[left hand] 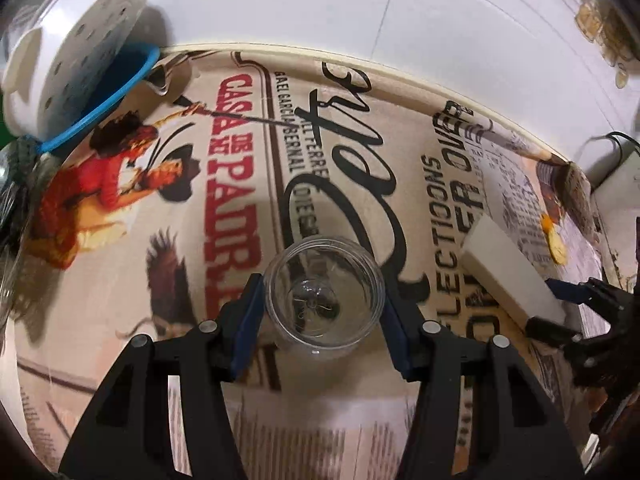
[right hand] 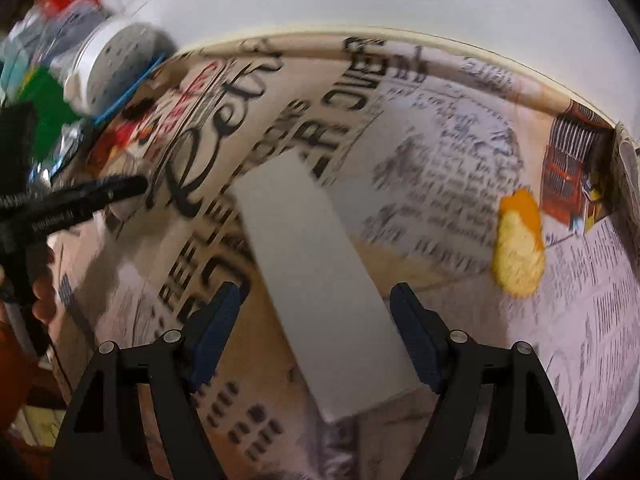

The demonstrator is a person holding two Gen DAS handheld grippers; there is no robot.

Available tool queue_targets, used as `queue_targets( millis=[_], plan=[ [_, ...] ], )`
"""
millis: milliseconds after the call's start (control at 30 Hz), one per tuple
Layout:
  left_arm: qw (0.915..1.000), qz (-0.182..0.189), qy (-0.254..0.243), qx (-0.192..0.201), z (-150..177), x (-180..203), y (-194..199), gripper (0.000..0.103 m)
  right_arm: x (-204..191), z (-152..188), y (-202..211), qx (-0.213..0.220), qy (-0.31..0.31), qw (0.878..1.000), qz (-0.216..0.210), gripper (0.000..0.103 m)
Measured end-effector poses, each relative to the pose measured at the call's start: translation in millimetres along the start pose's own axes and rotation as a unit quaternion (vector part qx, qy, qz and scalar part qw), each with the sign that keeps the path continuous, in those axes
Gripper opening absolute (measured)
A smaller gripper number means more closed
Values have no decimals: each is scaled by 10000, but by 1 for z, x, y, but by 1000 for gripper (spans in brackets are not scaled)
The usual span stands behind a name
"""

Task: Collect trash
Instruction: 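Close the right tool on the white foam block while the left tool grasps the clear cup, then carry the foam block and clear cup down over the white floor bin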

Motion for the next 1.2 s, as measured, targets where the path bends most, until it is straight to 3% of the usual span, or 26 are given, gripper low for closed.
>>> queue_targets(
  millis=[100, 200, 433, 800, 1000, 1200],
  plan=[
    [10000, -64, -51, -41, 11, -1, 8, 54, -11, 5, -3, 109, 264, 9986, 438, 71],
    [9999, -4, -42, -96, 21, 2, 16, 54, -22, 5, -10, 191, 481, 9960, 728, 50],
    [9997, 68, -229, -24, 32, 26, 40, 54, -35, 10, 6, 522, 238, 9958, 718, 49],
    [9951, 307, -398, 849, 56, 106, 130, 54, -22, 45, 147, 1646, -324, 9832, 715, 48],
    [9904, 417, -185, 1307, 103, 151, 188, 54, -20, 81, 222, 2262, -362, 9716, 590, 48],
    [9865, 426, -105, 1580, 152, 179, 241, 54, -36, 120, 270, 2545, -186, 9656, 508, 48]
  ],
)
Point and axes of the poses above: each gripper's, at about its wrist camera, not at the fingertips, and y roughly against the way its jaws point, x to its right, z to its underside, the point moved 9 cm from there along -y, roughly the way its jaws point, and after that the axes turned 5 degrees about -x, right-handed, at the moved point
